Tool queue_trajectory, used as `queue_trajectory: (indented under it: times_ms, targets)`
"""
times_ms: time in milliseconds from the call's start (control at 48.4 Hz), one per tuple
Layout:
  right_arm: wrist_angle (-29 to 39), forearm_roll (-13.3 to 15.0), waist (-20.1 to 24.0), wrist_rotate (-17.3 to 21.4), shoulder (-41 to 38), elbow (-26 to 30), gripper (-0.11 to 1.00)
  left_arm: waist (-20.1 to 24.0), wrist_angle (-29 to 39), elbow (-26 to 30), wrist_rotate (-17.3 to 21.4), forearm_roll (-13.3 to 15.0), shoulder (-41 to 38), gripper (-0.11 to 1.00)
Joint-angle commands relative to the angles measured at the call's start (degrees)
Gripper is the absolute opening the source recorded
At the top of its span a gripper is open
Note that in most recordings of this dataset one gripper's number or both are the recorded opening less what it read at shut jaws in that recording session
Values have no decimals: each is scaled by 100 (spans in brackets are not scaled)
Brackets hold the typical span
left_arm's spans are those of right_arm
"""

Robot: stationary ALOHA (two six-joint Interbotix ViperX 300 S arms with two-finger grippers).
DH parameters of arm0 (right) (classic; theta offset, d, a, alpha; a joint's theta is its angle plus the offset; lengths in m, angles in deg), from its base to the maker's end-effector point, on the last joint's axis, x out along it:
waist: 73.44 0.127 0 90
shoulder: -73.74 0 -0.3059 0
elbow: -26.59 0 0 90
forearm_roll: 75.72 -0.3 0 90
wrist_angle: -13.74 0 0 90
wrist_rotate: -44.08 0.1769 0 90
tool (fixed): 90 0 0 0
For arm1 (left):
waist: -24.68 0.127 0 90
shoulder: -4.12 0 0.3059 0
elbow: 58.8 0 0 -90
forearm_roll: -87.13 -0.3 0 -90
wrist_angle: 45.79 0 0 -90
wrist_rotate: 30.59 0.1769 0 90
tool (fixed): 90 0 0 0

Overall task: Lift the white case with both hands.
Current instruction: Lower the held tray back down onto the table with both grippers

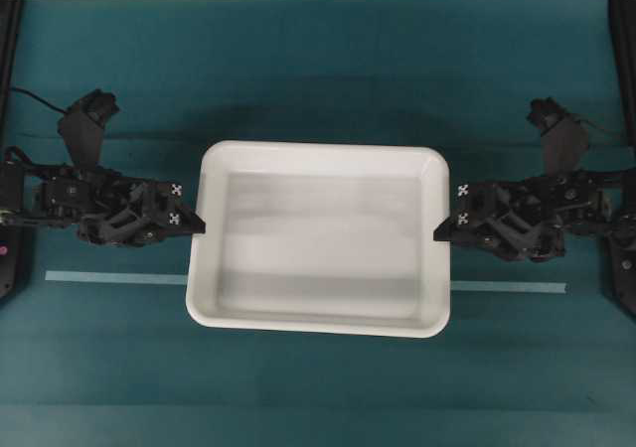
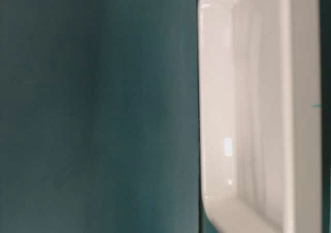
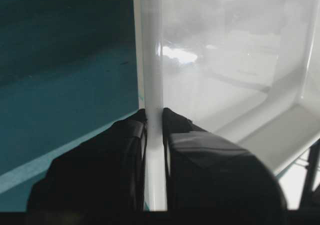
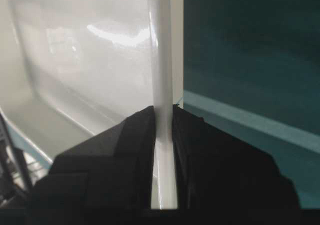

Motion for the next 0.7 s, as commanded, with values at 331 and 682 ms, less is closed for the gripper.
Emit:
queue_trajectory:
  times_ms: [331,682]
  targets:
    - [-387,9,53,-26,-791,-176,10,18,0,-229,9,-26,-563,5]
    - [-545,9,70,-26,-1266,-185,10,9,-246,-158,9,-26,-1072,5]
